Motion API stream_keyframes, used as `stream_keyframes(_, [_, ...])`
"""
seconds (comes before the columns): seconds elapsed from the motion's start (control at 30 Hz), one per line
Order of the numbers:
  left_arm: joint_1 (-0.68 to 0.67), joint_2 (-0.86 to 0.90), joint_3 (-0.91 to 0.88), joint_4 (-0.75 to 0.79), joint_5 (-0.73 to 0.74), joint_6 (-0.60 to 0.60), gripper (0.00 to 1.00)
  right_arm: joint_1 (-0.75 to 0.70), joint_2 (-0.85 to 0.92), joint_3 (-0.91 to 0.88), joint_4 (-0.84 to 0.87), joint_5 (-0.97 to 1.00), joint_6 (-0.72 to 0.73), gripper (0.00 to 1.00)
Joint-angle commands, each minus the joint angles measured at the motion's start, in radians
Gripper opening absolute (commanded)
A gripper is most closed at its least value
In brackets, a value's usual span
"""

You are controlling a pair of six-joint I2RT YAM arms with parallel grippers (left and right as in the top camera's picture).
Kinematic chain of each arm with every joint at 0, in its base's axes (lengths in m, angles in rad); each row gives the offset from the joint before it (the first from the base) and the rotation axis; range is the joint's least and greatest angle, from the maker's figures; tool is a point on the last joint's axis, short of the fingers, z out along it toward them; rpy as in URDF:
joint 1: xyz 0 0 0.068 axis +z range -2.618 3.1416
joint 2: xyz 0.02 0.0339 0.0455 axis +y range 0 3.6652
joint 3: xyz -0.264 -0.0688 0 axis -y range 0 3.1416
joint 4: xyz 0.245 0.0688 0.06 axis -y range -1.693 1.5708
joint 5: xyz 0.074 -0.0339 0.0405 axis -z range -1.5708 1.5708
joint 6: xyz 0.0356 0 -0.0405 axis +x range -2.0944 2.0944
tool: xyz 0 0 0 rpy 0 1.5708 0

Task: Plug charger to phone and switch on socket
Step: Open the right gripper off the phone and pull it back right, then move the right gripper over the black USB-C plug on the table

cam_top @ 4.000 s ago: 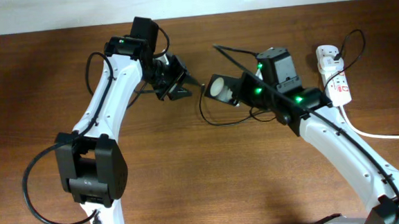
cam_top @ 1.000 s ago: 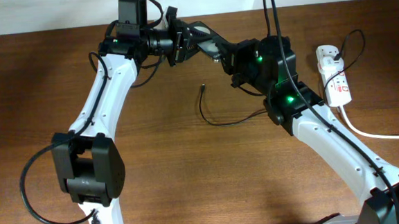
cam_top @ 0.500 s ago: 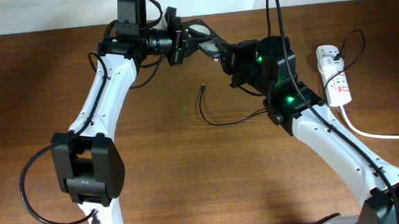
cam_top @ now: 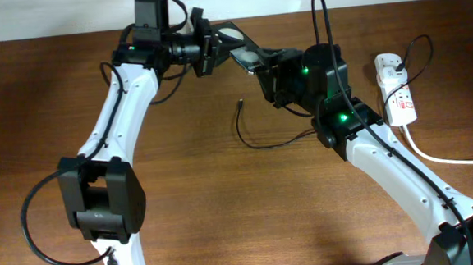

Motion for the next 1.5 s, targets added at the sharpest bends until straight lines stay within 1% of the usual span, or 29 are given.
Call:
stream_keyframes(0.0, [0.043, -0.03, 0.007, -0.003, 0.009, 0.132, 0.0, 0.006, 0.0, 0.02, -0.005, 0.026, -0.194, 0.5])
stream_keyframes(0.07, [0.069, -0.029, 0.007, -0.032, 0.008, 0.229, 0.0, -0.006, 0.0, 0.02, -0.013, 0.027, -0.404, 0.56])
stream_keyframes(0.1, [0.084, -0.03, 0.007, -0.06, 0.008, 0.286, 0.0, -0.013, 0.0, 0.02, -0.025, 0.026, -0.483, 0.57])
stream_keyframes(0.23, [0.135, -0.029, 0.007, -0.169, -0.002, 0.446, 0.0, -0.039, -0.001, 0.02, -0.121, 0.018, -0.67, 0.61])
stream_keyframes(0.33, [0.169, -0.029, 0.007, -0.244, -0.008, 0.534, 0.0, -0.051, -0.001, 0.02, -0.192, 0.015, -0.771, 0.64])
stream_keyframes(0.43, [0.208, -0.029, 0.007, -0.328, -0.006, 0.628, 0.0, -0.051, -0.001, 0.02, -0.248, 0.008, -0.936, 0.68])
stream_keyframes(0.47, [0.22, -0.029, 0.007, -0.354, -0.005, 0.657, 0.0, -0.051, -0.001, 0.02, -0.258, -0.014, -1.013, 0.68])
stream_keyframes(0.53, [0.236, -0.029, 0.007, -0.382, 0.024, 0.719, 0.0, -0.052, -0.001, 0.02, -0.274, -0.037, -1.085, 0.68])
stream_keyframes(0.6, [0.251, -0.029, 0.007, -0.41, 0.067, 0.797, 0.0, -0.052, -0.001, 0.021, -0.291, -0.068, -1.118, 0.68])
stream_keyframes(0.67, [0.261, -0.029, 0.007, -0.44, 0.077, 0.85, 0.0, -0.052, 0.0, 0.021, -0.305, -0.091, -1.123, 0.68])
stream_keyframes(0.73, [0.264, -0.029, 0.007, -0.461, 0.077, 0.887, 0.0, -0.052, 0.0, 0.029, -0.314, -0.113, -1.127, 0.68])
stream_keyframes(0.83, [0.264, -0.029, 0.007, -0.489, 0.077, 0.939, 0.0, -0.052, 0.026, 0.104, -0.403, -0.116, -1.167, 0.68])
stream_keyframes(0.93, [0.264, -0.029, 0.007, -0.497, 0.076, 0.953, 0.0, -0.052, 0.1, 0.261, -0.559, -0.115, -1.22, 0.68])
stream_keyframes(1.03, [0.266, -0.029, 0.007, -0.498, 0.077, 0.953, 0.0, -0.052, 0.188, 0.406, -0.667, -0.116, -1.237, 0.68])
stream_keyframes(1.17, [0.299, -0.029, 0.007, -0.522, 0.08, 0.972, 0.0, -0.052, 0.297, 0.531, -0.743, -0.117, -1.245, 0.68])
stream_keyframes(1.27, [0.327, -0.029, 0.007, -0.549, 0.081, 0.99, 0.0, -0.052, 0.343, 0.538, -0.729, -0.119, -1.244, 0.67])
stream_keyframes(1.47, [0.341, -0.029, 0.007, -0.556, 0.08, 1.001, 0.0, -0.051, 0.425, 0.537, -0.71, -0.119, -1.233, 0.6])
